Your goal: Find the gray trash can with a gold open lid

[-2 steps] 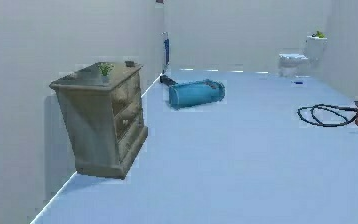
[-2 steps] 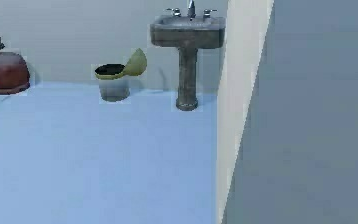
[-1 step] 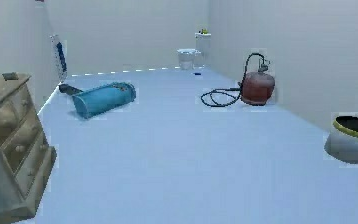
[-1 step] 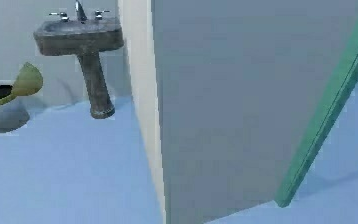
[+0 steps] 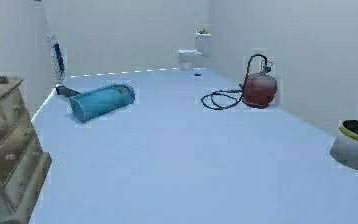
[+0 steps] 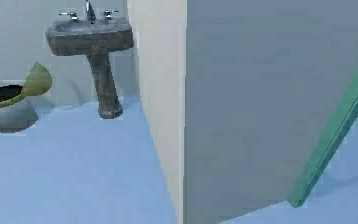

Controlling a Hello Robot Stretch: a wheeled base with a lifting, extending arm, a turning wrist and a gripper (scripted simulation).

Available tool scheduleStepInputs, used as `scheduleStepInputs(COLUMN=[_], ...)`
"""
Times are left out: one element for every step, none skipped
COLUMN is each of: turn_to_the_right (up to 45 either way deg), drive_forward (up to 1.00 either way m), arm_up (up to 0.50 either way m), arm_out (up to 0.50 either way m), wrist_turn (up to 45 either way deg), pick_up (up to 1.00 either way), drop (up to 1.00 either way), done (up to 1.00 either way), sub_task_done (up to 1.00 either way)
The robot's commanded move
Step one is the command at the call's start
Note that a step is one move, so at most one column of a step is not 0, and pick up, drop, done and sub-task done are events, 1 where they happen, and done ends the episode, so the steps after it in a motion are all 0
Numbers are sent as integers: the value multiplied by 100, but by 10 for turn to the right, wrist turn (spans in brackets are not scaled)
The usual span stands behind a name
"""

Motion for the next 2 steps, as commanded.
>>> scheduleStepInputs(turn_to_the_right=[240, 0], drive_forward=[0, 25], arm_up=[0, 0], arm_out=[0, 0], wrist_turn=[0, 0], pick_up=[0, 0], drop=[0, 0], done=[0, 0], sub_task_done=[0, 0])
